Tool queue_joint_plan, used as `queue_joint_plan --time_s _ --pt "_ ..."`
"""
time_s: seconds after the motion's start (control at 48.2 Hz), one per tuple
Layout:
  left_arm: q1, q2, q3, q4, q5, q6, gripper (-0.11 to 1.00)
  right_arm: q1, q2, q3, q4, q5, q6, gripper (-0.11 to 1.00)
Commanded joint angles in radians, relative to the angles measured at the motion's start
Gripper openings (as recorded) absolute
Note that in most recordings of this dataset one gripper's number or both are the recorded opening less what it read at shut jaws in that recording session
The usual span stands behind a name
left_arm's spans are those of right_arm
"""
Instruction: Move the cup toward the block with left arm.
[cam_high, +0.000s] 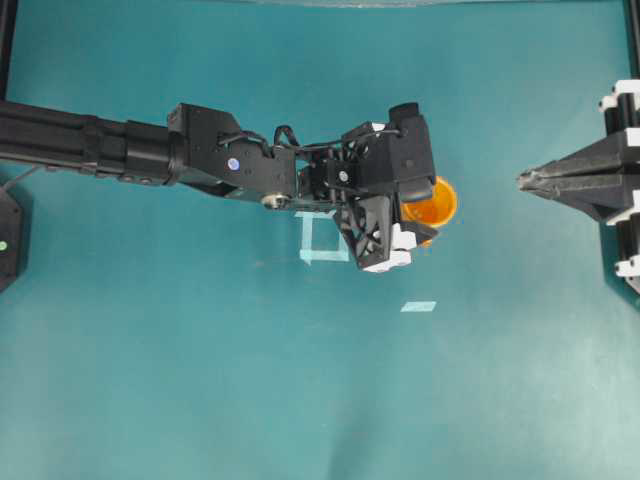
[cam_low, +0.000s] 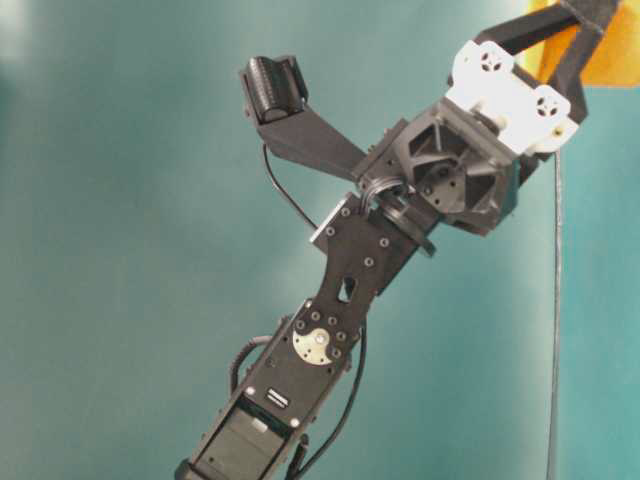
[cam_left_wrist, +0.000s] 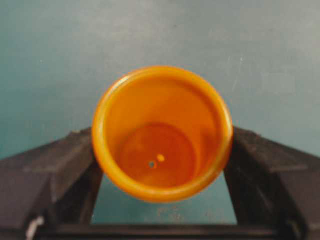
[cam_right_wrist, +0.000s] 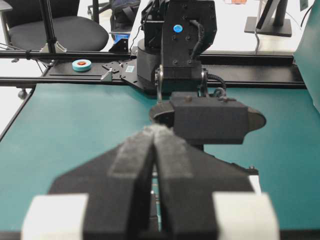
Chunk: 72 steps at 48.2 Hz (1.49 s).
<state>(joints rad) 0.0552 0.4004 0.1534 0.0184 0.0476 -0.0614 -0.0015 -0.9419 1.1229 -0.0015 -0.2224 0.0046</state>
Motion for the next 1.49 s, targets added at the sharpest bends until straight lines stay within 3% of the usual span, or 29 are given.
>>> queue_joint_plan --time_s 0.0,1.474 --pt "-0.006 -0.038 -0.028 0.003 -0.011 -0.002 0.71 0.0 0.003 -0.032 0.0 -0.008 0.0 0.0" --pt "-0.017 -0.037 -0.025 0.002 -0.061 -0.018 0.71 0.0 0.005 -0.034 0.0 -0.003 0.0 0.0"
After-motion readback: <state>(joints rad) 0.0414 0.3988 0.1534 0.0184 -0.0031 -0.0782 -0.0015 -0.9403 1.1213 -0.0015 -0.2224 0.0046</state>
